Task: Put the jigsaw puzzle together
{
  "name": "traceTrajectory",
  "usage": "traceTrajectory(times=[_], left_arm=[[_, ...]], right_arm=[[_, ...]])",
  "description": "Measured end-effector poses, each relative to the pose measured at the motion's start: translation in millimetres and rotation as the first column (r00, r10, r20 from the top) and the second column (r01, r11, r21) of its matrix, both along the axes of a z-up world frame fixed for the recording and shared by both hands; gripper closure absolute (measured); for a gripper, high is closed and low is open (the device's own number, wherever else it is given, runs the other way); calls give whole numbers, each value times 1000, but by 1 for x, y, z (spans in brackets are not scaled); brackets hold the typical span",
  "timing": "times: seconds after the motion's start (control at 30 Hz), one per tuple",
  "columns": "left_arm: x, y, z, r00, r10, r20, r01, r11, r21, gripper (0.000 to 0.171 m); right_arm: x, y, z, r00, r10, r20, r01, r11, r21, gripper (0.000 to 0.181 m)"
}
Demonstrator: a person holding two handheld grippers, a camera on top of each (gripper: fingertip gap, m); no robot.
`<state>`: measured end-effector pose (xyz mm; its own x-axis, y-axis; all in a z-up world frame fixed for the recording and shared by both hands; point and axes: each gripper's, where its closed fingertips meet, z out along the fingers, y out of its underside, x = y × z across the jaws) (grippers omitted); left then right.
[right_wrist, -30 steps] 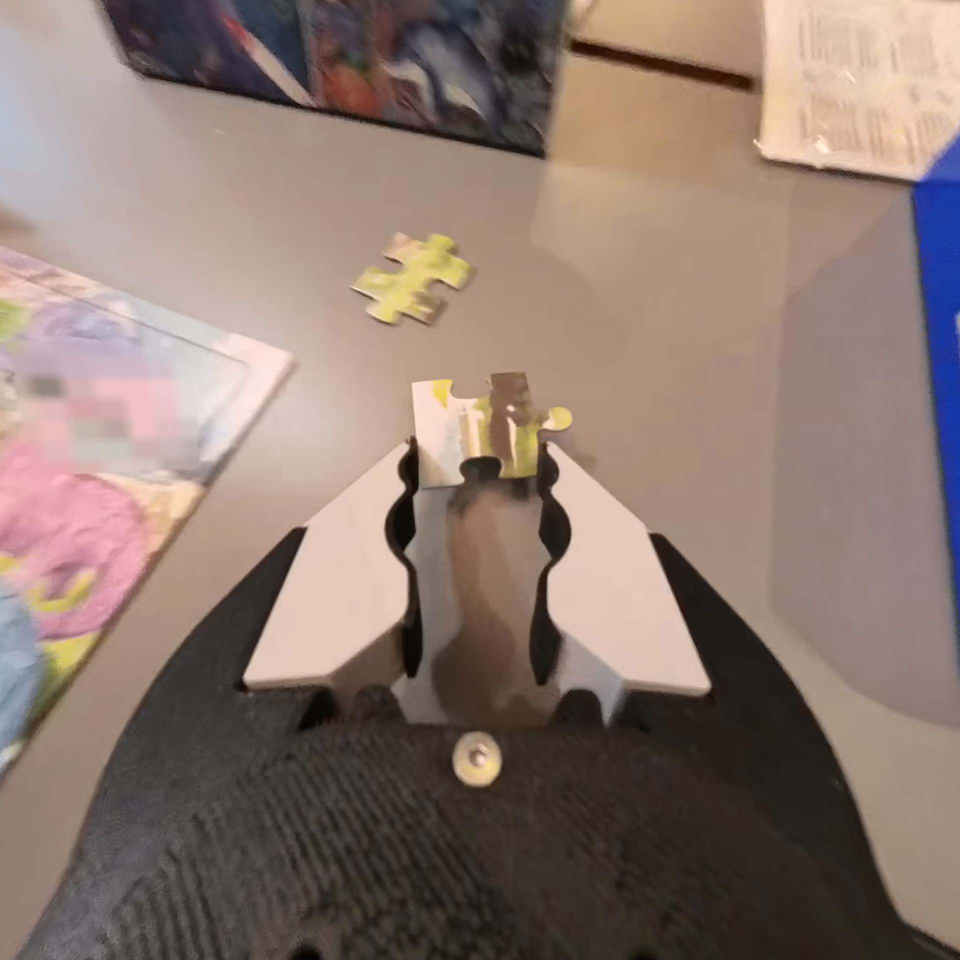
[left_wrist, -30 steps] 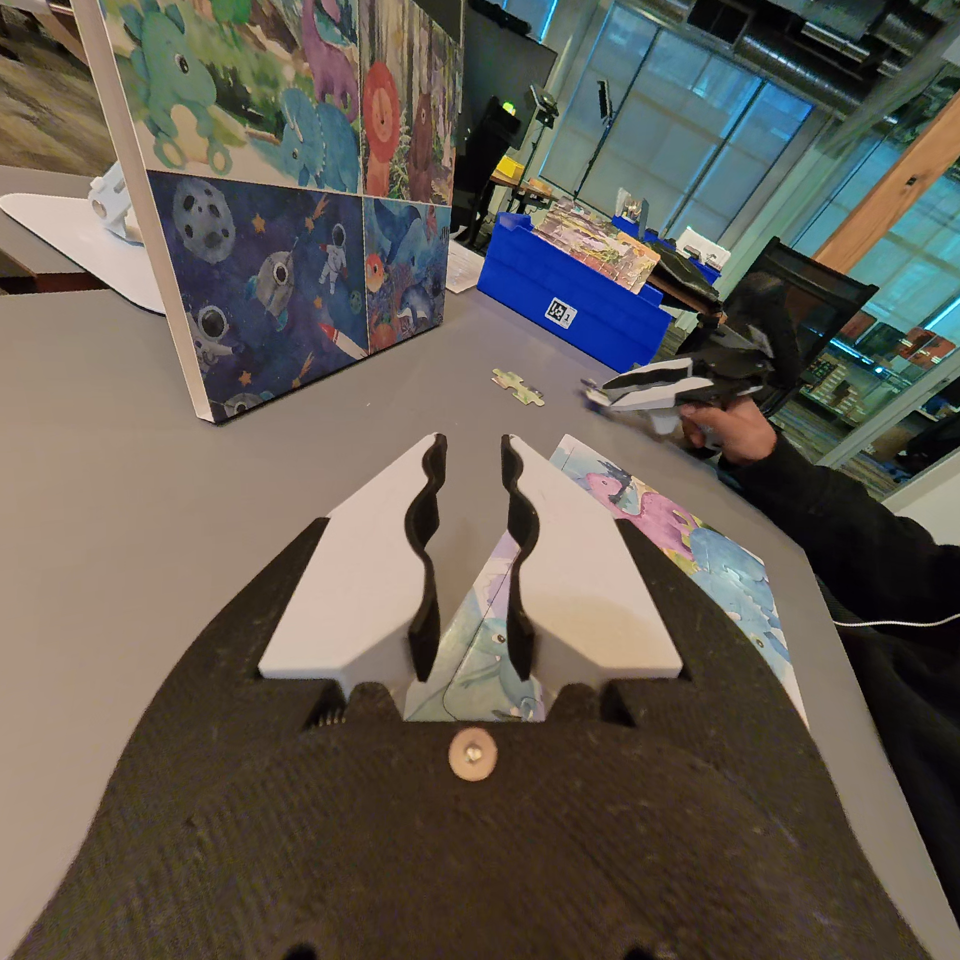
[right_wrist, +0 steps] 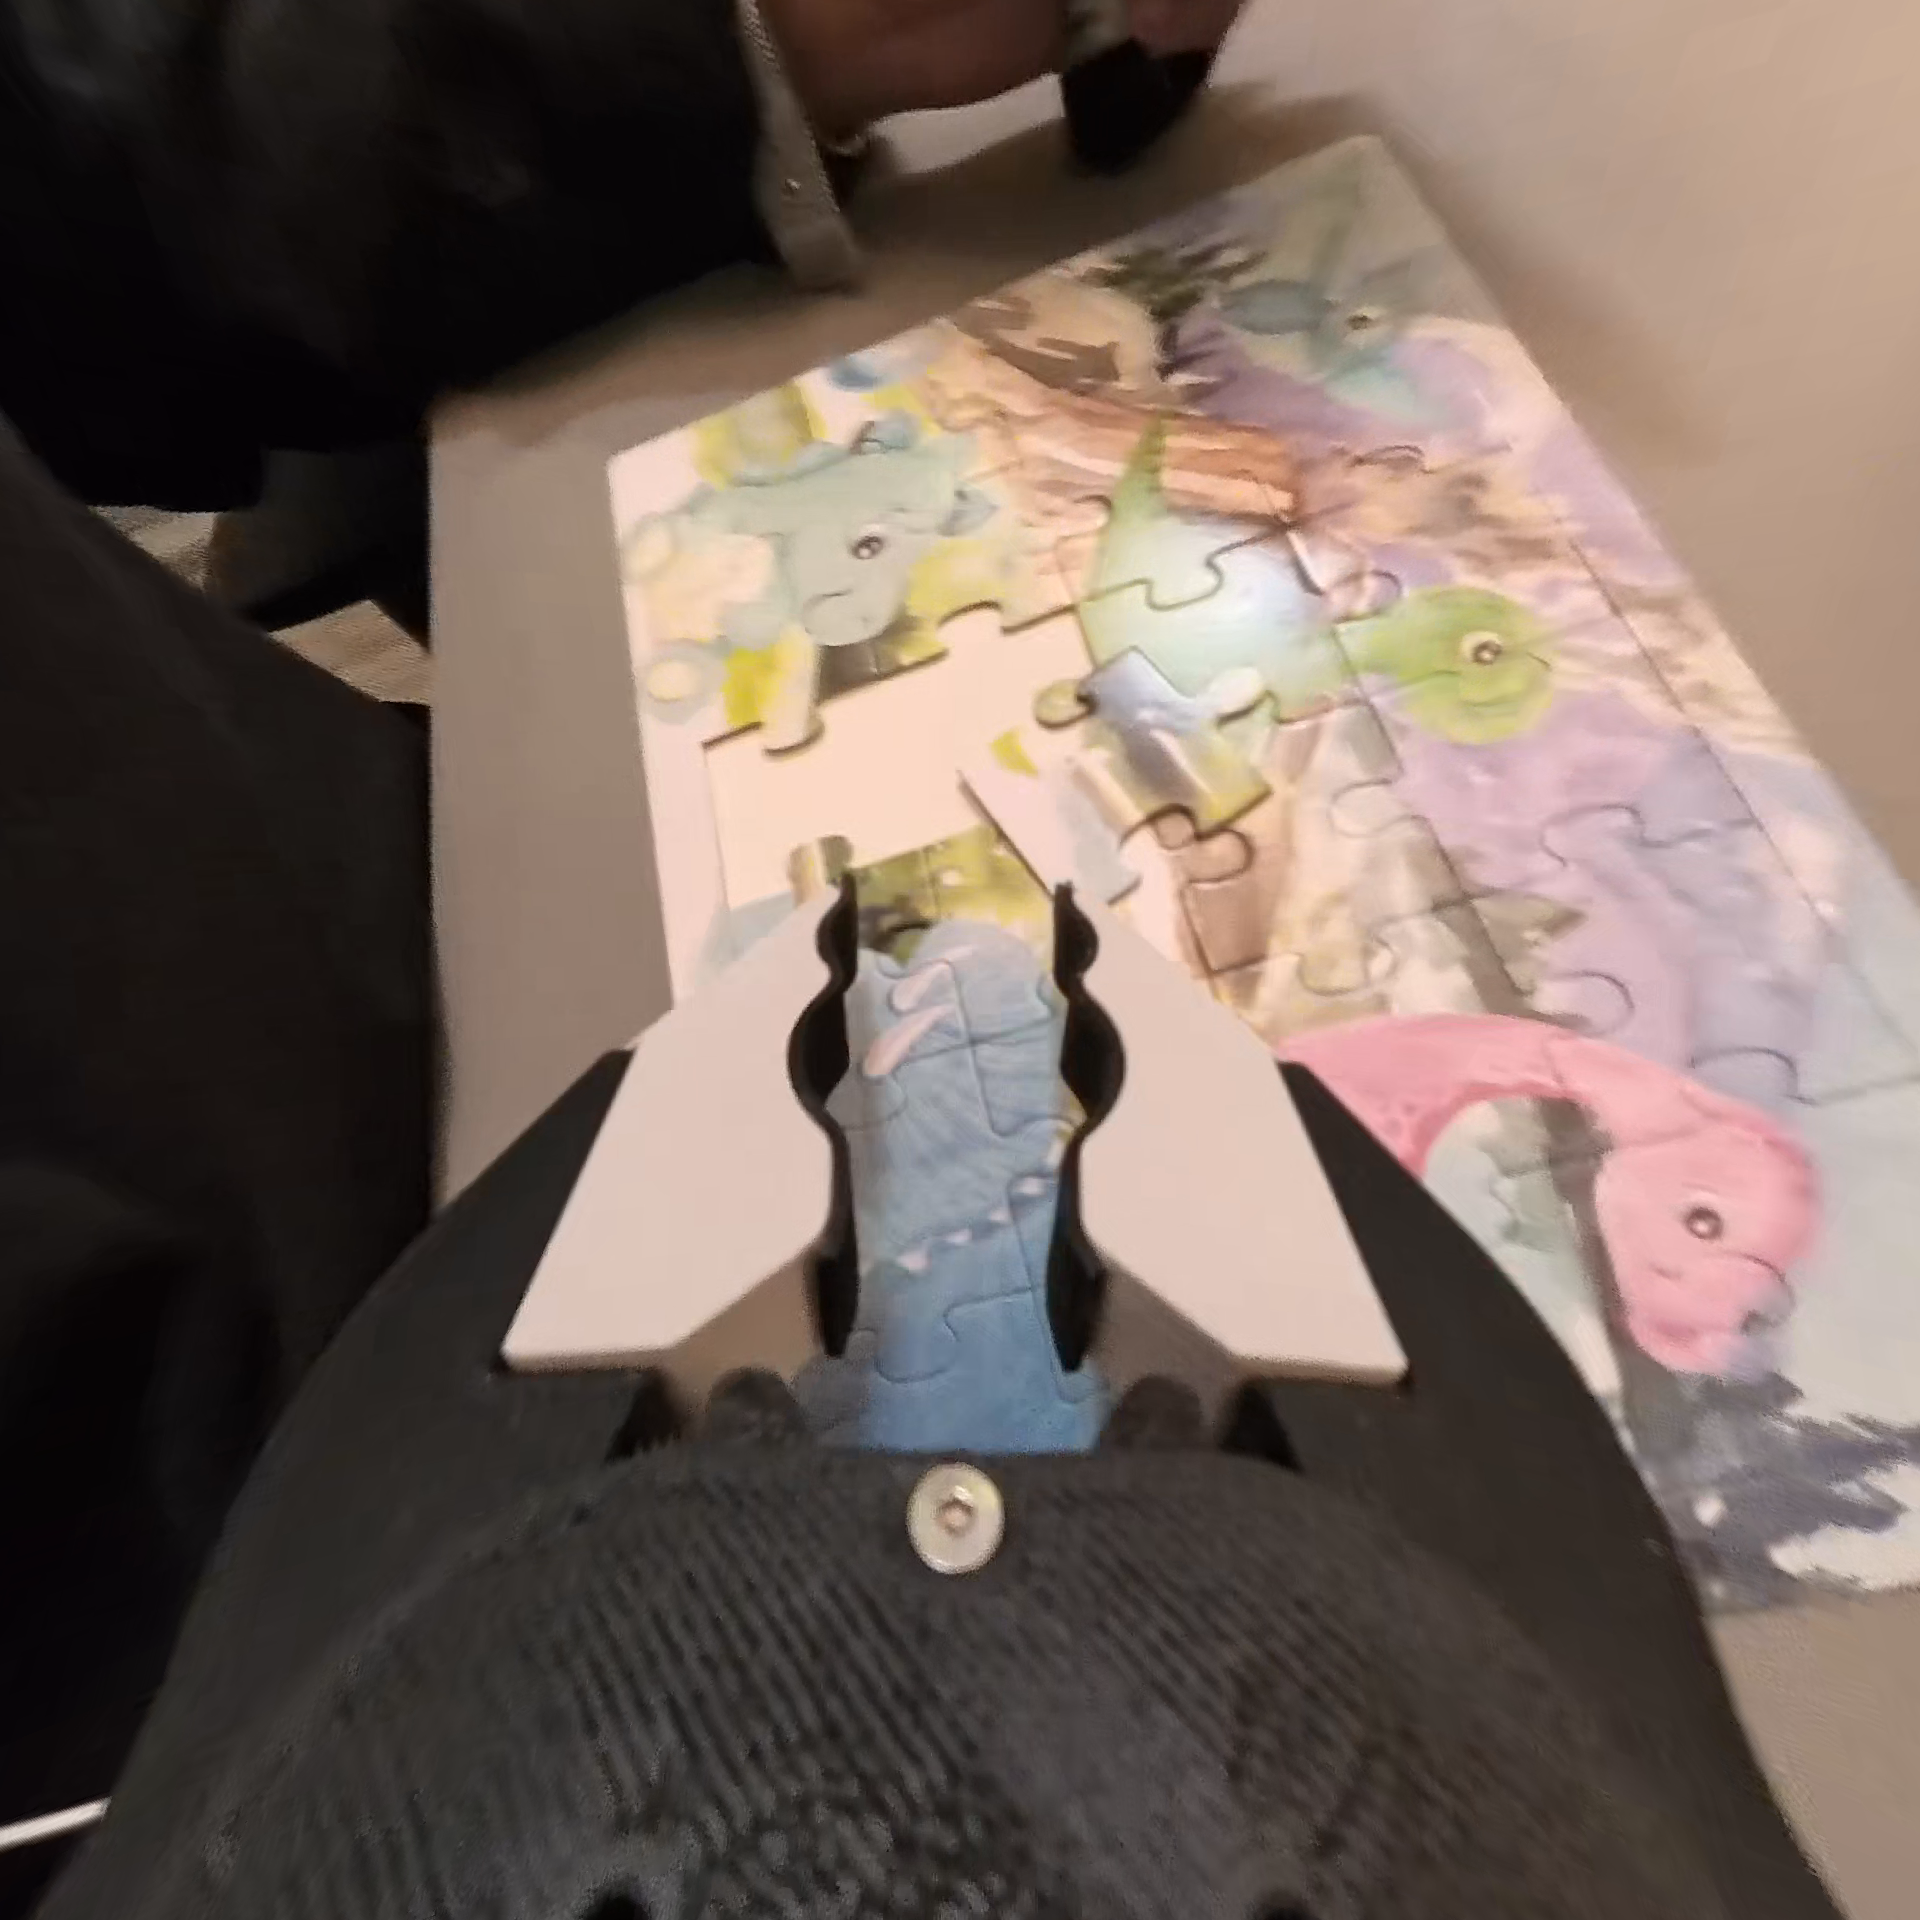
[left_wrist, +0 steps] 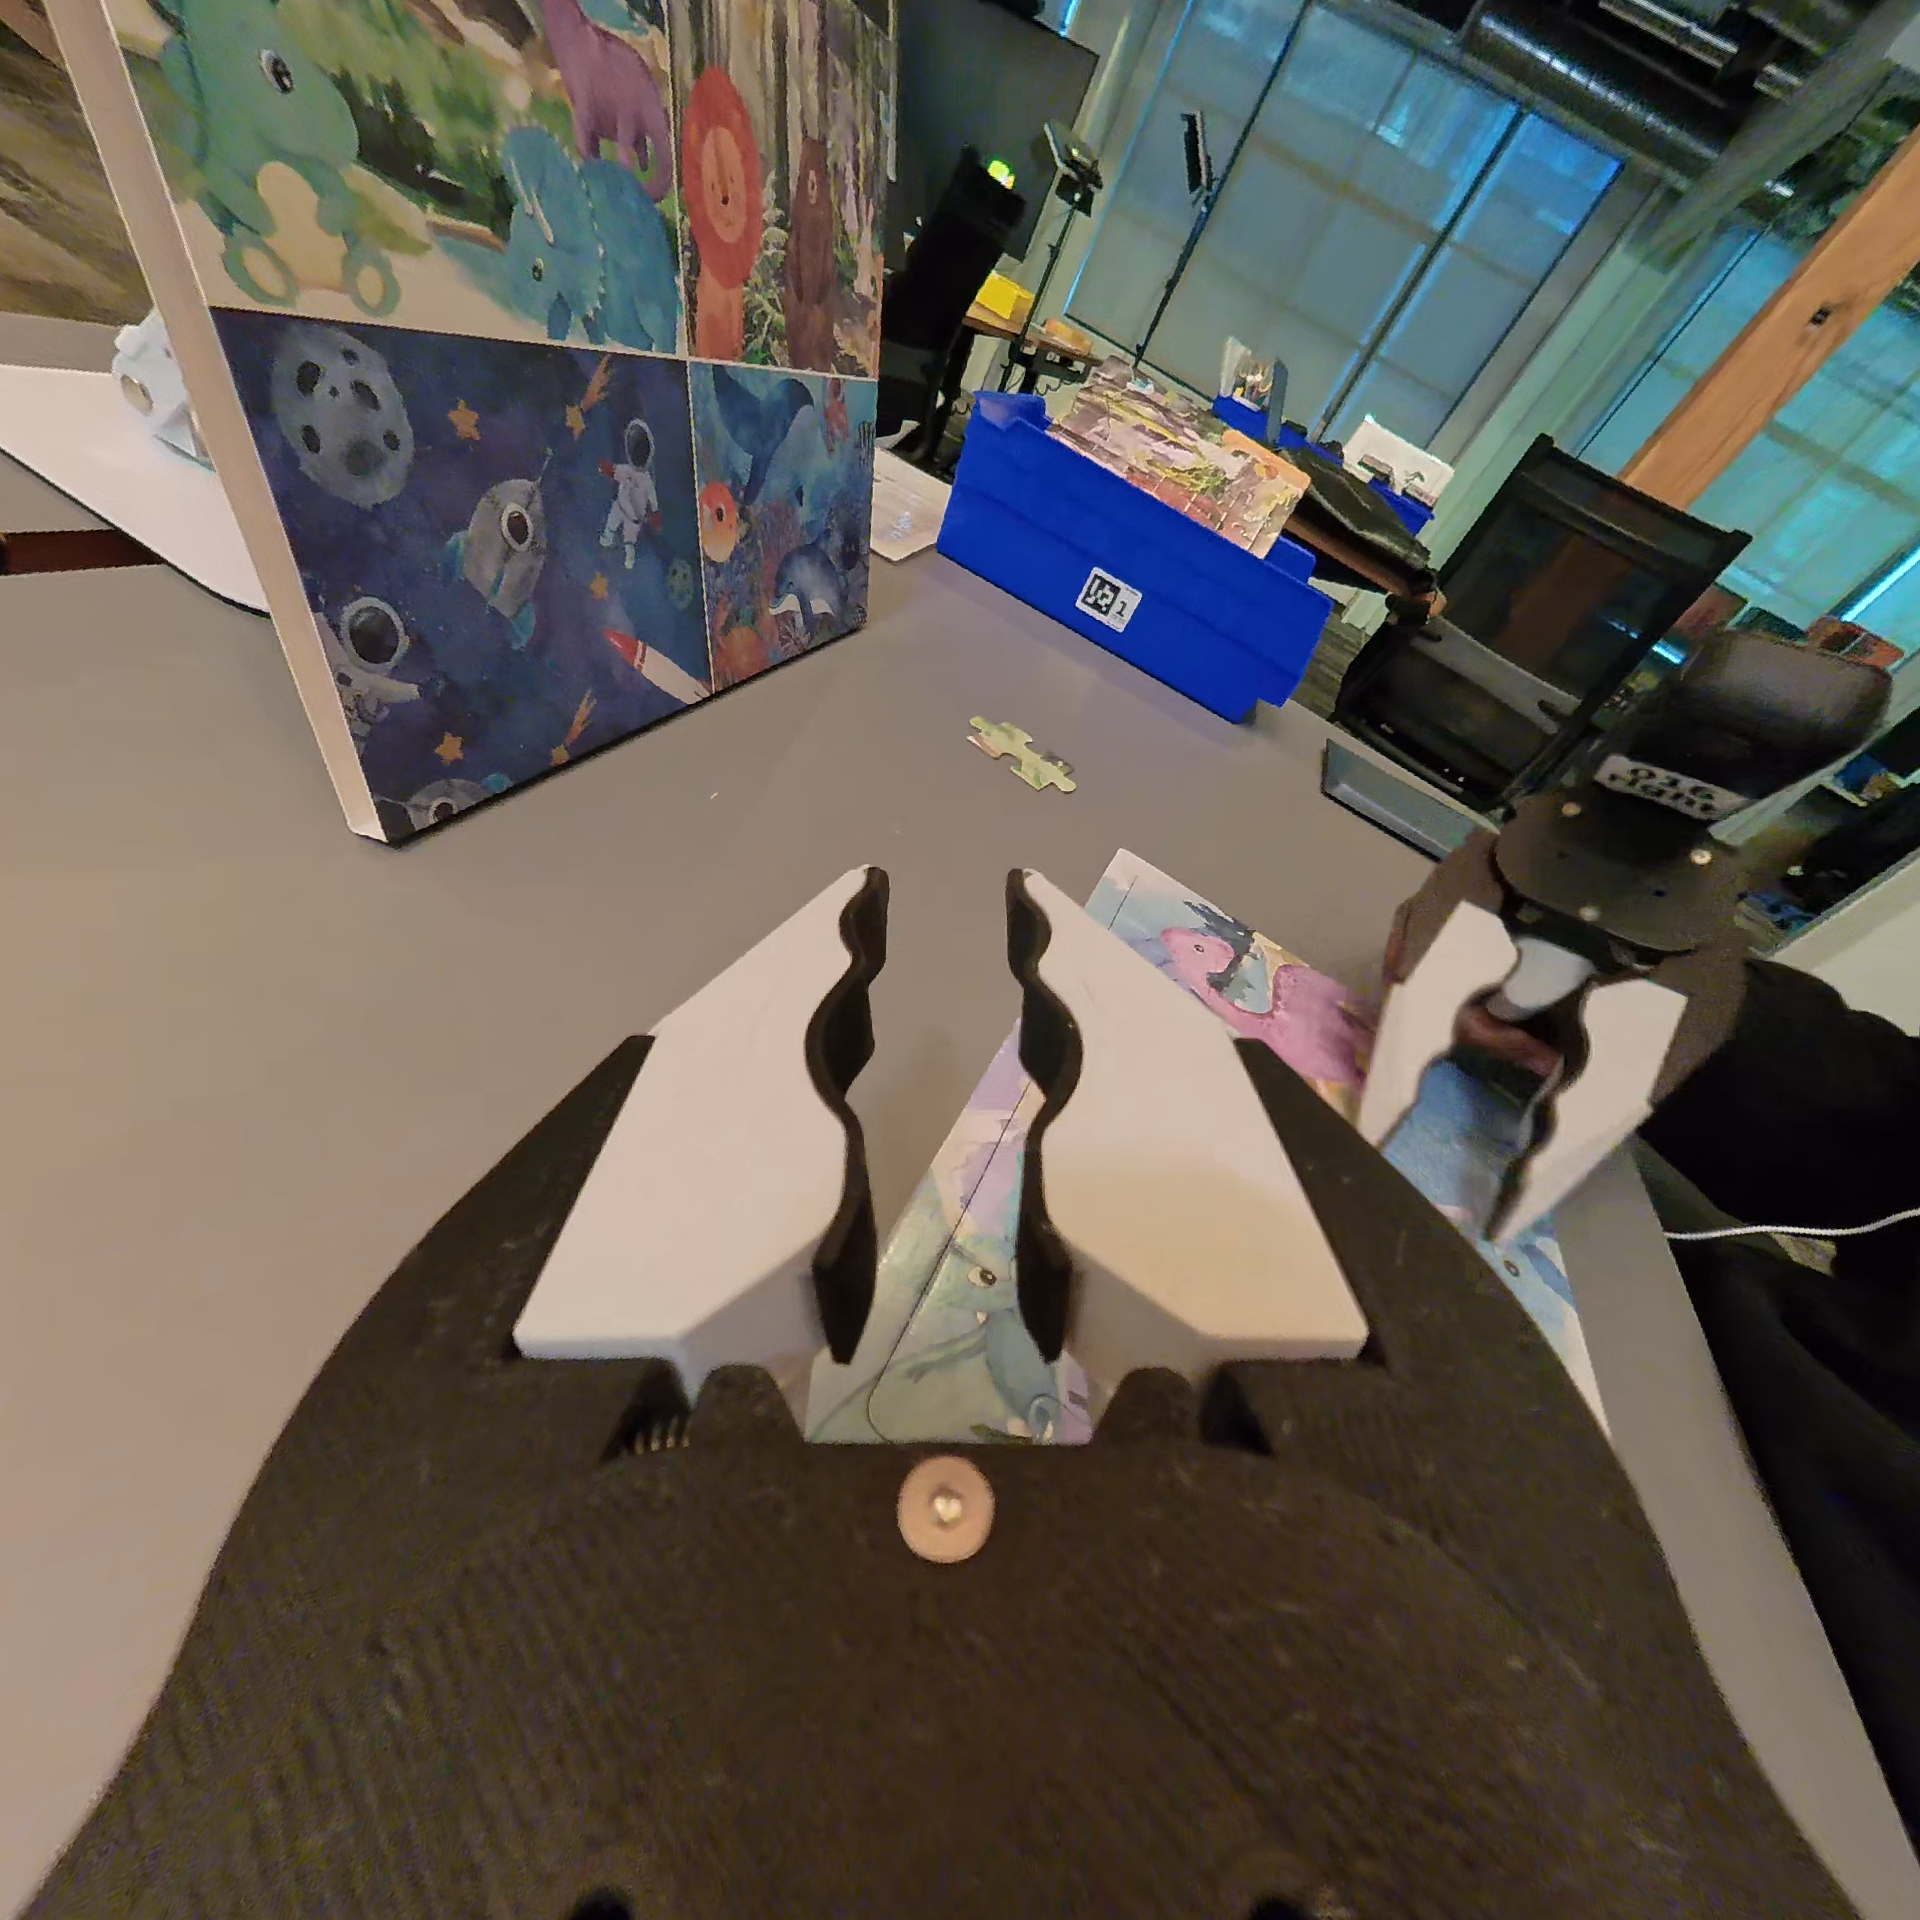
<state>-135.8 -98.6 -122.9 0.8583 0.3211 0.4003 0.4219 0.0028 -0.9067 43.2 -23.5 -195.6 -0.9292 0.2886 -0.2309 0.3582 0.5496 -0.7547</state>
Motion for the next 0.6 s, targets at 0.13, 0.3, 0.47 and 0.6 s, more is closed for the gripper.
traceTrajectory(times=[0.13,0.3,0.47,0.6], left_arm=[[1,1,2,1000,-10,12,10,1000,16,150],[1,2,0,1000,-10,5,10,1000,2,150],[0,0,-2,1000,-7,17,7,1000,-3,148],[0,0,-1,999,-12,38,12,1000,5,146]], right_arm=[[-18,-2,6,991,-35,-133,37,999,18,135],[-36,-17,1,934,132,-331,-97,988,121,121],[-30,-19,-11,941,283,-183,-255,953,163,126],[-28,-13,-10,946,290,-146,-261,947,188,136]])
